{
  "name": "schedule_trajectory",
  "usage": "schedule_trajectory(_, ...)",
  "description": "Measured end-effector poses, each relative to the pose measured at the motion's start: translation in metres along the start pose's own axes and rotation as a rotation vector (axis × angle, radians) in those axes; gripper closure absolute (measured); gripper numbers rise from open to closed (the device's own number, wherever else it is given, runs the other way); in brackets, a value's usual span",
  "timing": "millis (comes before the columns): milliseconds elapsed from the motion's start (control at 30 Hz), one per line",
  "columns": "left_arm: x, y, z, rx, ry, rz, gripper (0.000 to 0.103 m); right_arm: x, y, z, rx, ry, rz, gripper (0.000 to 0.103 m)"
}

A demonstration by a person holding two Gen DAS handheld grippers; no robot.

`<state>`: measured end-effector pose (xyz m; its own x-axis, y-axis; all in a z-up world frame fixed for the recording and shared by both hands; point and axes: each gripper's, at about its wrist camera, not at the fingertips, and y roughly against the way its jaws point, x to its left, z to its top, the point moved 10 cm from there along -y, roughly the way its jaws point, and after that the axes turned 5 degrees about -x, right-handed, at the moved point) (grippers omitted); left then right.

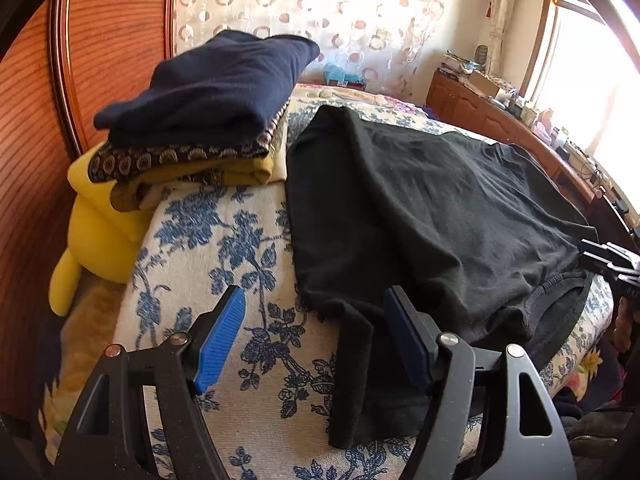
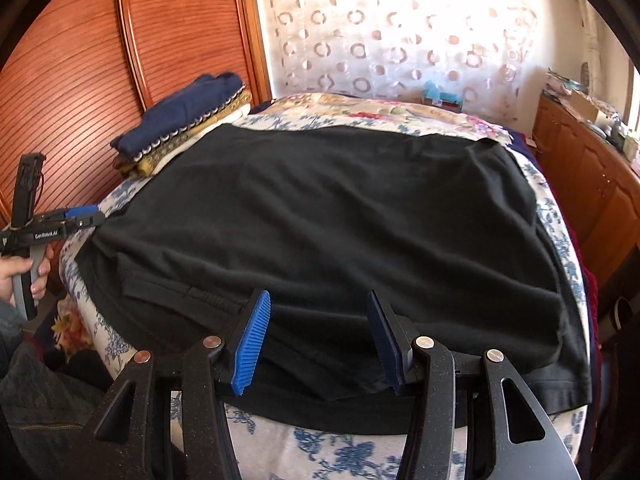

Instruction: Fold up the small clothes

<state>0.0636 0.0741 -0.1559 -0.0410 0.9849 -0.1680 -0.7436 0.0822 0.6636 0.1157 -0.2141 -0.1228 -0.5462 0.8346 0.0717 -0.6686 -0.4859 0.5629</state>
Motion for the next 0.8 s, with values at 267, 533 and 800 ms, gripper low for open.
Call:
schedule_trajectory(267,-0.009,0.0,-0.001,-0.006,0.018,-0.046,0.03,-0.003,0.007,-0.019,0.046,0.008,-0.014,0.051)
schedule_trajectory(533,-0.015,0.0,0.0,-0.004,0.027,-0.066,0.03,-0.001,0.007,-0.027,0.07,0.029,-0.063,0.055)
schedule_trajectory(800,-0.021,-0.003,0.0,0.002,0.045,-0.102,0.03,0.006,0.01,-0.033,0.09,0.072,-0.082,0.087)
